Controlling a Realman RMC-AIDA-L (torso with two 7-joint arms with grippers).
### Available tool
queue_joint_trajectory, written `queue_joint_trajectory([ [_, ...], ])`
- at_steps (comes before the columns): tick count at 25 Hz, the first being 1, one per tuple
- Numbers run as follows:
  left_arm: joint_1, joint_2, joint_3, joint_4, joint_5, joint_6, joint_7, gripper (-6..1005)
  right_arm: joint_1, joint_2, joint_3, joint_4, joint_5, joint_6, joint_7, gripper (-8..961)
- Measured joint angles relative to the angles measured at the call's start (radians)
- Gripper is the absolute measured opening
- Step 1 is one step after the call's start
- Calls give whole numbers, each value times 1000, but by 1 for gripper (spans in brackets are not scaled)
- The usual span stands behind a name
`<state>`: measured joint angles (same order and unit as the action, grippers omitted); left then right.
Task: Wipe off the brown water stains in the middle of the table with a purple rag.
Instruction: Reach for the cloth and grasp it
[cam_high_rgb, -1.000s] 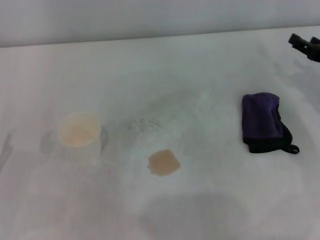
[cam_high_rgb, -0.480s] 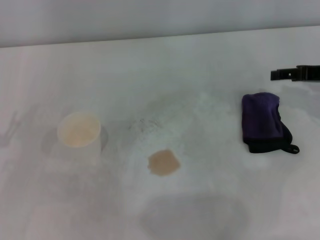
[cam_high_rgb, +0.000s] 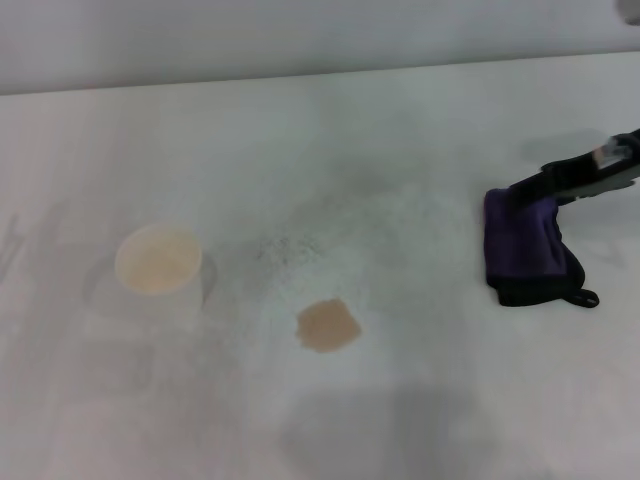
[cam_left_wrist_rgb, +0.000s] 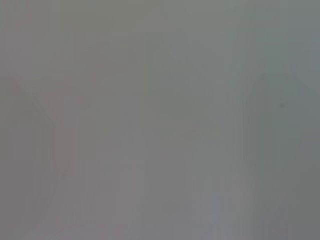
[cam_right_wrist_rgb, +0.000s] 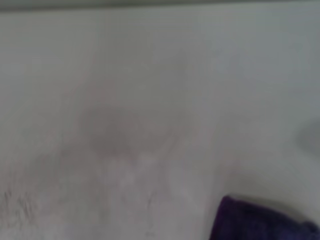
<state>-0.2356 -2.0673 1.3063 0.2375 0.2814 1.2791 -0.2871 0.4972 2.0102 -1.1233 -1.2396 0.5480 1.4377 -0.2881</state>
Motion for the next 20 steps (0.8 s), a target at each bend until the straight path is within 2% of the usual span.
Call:
queue_joint_trajectory([
  [3, 0, 0, 0, 0, 1, -1, 1, 880, 30, 1, -59, 14, -35, 10, 55, 769],
  [13, 6, 1, 3, 4, 11, 5, 3, 878, 88, 4, -139, 104, -178, -4, 153, 745],
  [20, 5, 0, 1, -8, 12, 0, 3, 879, 127, 4, -161, 158, -176, -27, 155, 727],
])
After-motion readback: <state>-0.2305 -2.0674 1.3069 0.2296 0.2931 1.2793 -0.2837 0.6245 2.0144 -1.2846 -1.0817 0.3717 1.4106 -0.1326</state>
